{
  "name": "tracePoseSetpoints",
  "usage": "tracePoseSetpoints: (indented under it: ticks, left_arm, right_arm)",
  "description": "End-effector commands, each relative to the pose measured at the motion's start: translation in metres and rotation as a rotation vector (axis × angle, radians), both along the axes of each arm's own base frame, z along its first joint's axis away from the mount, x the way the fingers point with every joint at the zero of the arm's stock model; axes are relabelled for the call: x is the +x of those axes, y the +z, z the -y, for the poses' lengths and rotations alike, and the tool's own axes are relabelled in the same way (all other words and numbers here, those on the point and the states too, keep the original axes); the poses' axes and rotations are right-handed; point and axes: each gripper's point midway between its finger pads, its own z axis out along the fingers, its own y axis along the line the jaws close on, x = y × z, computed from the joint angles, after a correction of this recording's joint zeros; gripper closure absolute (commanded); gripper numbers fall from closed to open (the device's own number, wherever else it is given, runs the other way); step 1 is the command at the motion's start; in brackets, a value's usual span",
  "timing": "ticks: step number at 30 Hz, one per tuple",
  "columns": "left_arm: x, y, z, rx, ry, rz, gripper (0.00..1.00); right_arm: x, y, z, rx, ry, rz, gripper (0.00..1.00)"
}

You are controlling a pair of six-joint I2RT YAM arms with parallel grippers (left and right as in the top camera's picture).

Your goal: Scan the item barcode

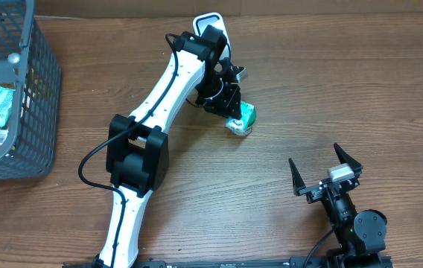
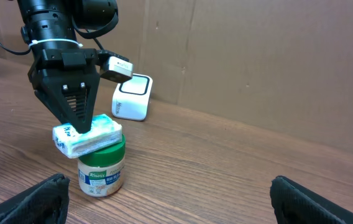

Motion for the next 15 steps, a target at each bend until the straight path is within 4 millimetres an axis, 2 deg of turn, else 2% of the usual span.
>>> tracePoseSetpoints:
  ticks: [1, 2, 3, 6, 9, 12, 15]
  left_arm:
    - [-0.004, 0.004, 0.006, -0.015, -0.002, -0.005, 0.80]
    - [-0.004, 0.004, 0.006, -0.014, 0.004, -0.009, 0.92]
    - [-0.004, 0.004, 0.006, -0.016, 0.012, -0.015, 0.96]
    - [-0.003, 0.016, 0.013, -0.087, 0.020, -0.031, 0.96]
    - [0.004, 0.038, 0.015, -0.168, 0.035, -0.023, 0.96]
    - [0.012, 0.058, 0.009, -0.189, 0.051, 0.010, 0.96]
    - [0.016, 0.073, -0.005, -0.145, 0.067, 0.053, 0.96]
  right_arm:
    - [0.000, -0.003, -0.001, -0.001, 0.003, 0.001, 0.00]
    - [0.000, -0.003, -0.001, -0.001, 0.003, 0.001, 0.00]
    - [0.000, -0.003, -0.001, -0.001, 0.003, 0.001, 0.00]
    - [0.000, -0.003, -0.001, -0.001, 0.003, 0.001, 0.00]
    - [0.000, -0.003, -0.001, -0.001, 0.003, 0.001, 0.00]
    - [0.000, -0.003, -0.001, -0.001, 0.003, 0.001, 0.00]
    - [0.000, -0.003, -0.001, -0.001, 0.003, 0.001, 0.00]
